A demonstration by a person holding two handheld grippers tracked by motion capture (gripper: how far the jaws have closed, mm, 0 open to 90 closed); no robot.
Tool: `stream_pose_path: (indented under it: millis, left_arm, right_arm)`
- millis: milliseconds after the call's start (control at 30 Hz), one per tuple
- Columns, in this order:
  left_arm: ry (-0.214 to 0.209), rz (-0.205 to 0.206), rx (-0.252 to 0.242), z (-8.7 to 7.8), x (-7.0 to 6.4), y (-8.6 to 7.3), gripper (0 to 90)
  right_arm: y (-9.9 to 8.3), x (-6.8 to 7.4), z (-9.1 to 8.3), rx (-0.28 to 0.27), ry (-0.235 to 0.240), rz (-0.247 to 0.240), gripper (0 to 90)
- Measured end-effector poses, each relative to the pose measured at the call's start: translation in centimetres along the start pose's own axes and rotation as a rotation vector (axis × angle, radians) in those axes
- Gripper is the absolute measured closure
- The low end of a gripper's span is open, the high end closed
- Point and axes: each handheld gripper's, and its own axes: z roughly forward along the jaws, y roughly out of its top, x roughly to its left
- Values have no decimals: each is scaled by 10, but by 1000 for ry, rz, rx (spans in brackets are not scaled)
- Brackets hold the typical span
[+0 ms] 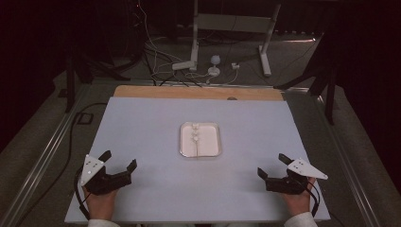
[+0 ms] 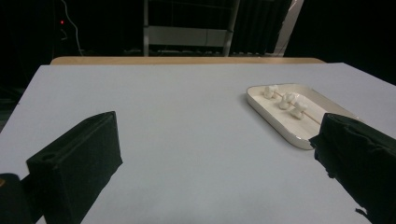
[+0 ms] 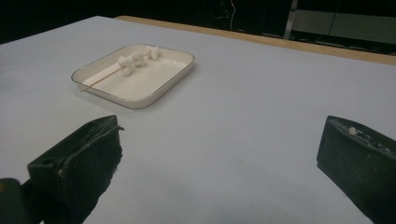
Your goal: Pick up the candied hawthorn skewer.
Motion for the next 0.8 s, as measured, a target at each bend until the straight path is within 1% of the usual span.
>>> stream_pose_path:
  millis: [100, 167, 233, 367, 400, 467, 633, 800]
  left_arm:
    - [-3, 3, -3, -1, 0, 5, 10]
    - [-5, 12, 5, 0, 0, 8, 10]
    - [-6, 19, 13, 2, 0, 9, 10]
    - [-16, 12, 15, 5, -1, 14, 10]
    - [-17, 11, 19, 6, -1, 15, 10]
    - [-23, 11, 21, 7, -2, 19, 11]
    - [-35, 22, 33, 14, -5, 28, 10]
    - [-52, 19, 41, 23, -10, 33, 10]
  right_arm:
    - [0, 2, 0, 2, -1, -10, 0]
    - [0, 2, 1, -3, 1, 1, 0]
    - [1, 3, 1, -4, 1, 2, 0]
    - [2, 5, 1, -3, 0, -11, 0]
    - [2, 4, 1, -5, -5, -15, 0]
    - [2, 2, 0, -6, -8, -8, 0]
    - [2, -1, -1, -13, -14, 1, 0]
    - [2, -3, -1, -12, -20, 6, 0]
